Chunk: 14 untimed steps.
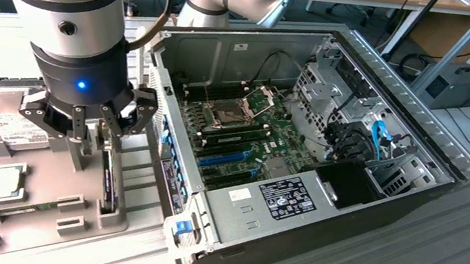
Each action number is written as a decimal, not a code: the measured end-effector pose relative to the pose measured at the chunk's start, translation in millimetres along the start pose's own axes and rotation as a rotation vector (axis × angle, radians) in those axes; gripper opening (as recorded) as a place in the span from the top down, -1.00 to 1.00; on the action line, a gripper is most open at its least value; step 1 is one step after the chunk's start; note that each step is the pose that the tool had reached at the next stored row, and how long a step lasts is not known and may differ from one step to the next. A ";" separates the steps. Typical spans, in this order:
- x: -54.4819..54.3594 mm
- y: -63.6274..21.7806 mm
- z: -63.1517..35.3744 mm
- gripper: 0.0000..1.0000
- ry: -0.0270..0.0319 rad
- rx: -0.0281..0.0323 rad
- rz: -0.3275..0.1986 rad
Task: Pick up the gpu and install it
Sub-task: 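Pick up the gpu and move the gpu toward the slot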
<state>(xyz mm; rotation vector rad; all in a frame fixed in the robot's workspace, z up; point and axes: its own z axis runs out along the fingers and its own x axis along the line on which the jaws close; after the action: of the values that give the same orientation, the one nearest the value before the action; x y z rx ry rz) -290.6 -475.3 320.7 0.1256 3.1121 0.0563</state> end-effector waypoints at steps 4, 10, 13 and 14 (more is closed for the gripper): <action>0.1 0.1 2.8 0.16 0.0000 0.0000 0.000; 0.2 0.1 5.9 0.16 -0.0001 0.0001 0.001; 0.2 0.1 7.6 0.16 -0.0001 -0.0001 0.001; 0.2 0.1 8.3 0.16 -0.0001 -0.0001 0.001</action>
<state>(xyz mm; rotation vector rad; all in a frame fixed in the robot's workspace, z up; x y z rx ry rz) -290.6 -474.9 312.4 0.1277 3.1120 0.0564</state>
